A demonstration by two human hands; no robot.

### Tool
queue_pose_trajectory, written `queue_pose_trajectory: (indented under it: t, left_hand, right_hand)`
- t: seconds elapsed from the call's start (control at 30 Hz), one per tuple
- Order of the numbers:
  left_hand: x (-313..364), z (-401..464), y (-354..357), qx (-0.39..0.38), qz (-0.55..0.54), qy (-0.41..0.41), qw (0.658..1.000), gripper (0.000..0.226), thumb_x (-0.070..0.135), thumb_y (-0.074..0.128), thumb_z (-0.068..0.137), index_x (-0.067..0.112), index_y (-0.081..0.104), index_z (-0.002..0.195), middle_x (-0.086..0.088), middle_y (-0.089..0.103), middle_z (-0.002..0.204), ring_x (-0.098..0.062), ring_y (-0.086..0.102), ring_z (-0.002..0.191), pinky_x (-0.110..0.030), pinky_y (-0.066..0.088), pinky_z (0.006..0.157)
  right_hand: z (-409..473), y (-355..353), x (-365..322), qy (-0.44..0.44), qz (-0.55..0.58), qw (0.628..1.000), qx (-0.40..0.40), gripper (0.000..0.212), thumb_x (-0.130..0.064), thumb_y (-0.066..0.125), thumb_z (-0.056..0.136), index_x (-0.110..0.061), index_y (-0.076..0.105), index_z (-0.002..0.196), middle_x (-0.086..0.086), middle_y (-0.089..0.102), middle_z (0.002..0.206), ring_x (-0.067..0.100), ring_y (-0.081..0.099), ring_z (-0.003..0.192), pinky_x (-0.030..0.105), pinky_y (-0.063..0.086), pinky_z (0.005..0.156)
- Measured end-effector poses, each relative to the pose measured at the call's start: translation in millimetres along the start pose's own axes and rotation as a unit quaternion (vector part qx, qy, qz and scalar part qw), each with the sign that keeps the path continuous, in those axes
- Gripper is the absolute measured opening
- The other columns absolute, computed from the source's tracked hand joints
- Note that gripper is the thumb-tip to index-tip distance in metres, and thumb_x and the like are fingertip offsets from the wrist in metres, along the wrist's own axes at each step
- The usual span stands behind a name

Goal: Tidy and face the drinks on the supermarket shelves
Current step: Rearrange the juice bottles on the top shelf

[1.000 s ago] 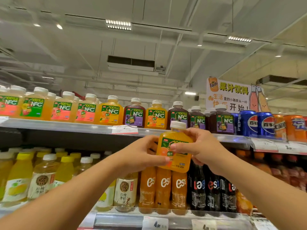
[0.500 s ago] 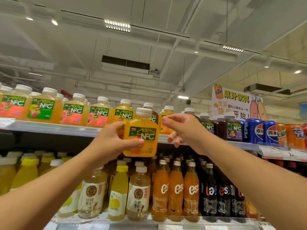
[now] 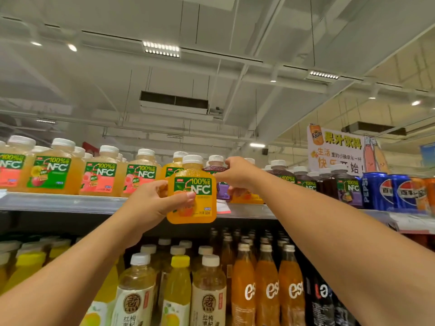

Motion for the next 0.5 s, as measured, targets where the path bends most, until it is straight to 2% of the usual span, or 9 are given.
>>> queue_pose_trajectory:
  t: [0.17, 0.3, 0.4, 0.5]
  left_hand:
    - [1.0, -0.9, 0.1, -0.012, 0.0, -0.008, 1.0, 0.056, 0.057, 0.077, 0.063, 0.02, 0.068, 0.104, 0.005, 0.075, 0.096, -0.011, 0.071, 0.089, -0.034, 0.05, 0.083]
    - [2.8, -1.7, 1.8, -0.017, -0.005, -0.007, 1.0, 0.05, 0.053, 0.076, 0.066, 0.022, 0.067, 0.104, 0.009, 0.075, 0.095, -0.005, 0.071, 0.085, -0.026, 0.047, 0.074]
    - [3.4, -2.2, 2.7, -0.023, -0.009, -0.005, 1.0, 0.048, 0.05, 0.076, 0.067, 0.023, 0.066, 0.105, 0.011, 0.075, 0.094, -0.004, 0.071, 0.085, -0.022, 0.047, 0.071]
    - [4.7, -3.3, 2.0, -0.024, -0.007, -0.004, 1.0, 0.045, 0.049, 0.076, 0.068, 0.023, 0.067, 0.104, 0.011, 0.075, 0.094, -0.004, 0.071, 0.084, -0.017, 0.049, 0.067]
  right_hand:
    - [7.4, 2.7, 1.5, 0.002, -0.025, 1.0, 0.001, 0.045, -0.04, 0.079, 0.077, -0.013, 0.06, 0.108, 0.014, 0.071, 0.091, 0.019, 0.064, 0.064, 0.034, 0.057, 0.059]
    - [5.3, -0.7, -0.1, 0.0, 0.018, 1.0, 0.015, 0.041, -0.039, 0.086, 0.068, -0.019, 0.064, 0.096, 0.002, 0.073, 0.084, 0.018, 0.068, 0.071, 0.032, 0.055, 0.059]
    - [1.0, 0.3, -1.3, -0.002, 0.058, 0.998, 0.007, 0.039, -0.037, 0.088, 0.066, -0.024, 0.061, 0.091, 0.003, 0.071, 0.086, 0.018, 0.065, 0.072, 0.03, 0.051, 0.055]
    - [-6.2, -4.8, -5.2, -0.018, 0.081, 0.997, 0.009, 0.041, -0.032, 0.086, 0.07, -0.022, 0.057, 0.097, 0.002, 0.067, 0.09, 0.016, 0.061, 0.07, 0.027, 0.049, 0.051]
Point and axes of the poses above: each hand's wrist, its own z-axis towards the middle knuckle, its own y-axis out of the palm, x = y × z, the point moved 7 cm from there along z, towards the middle knuckle
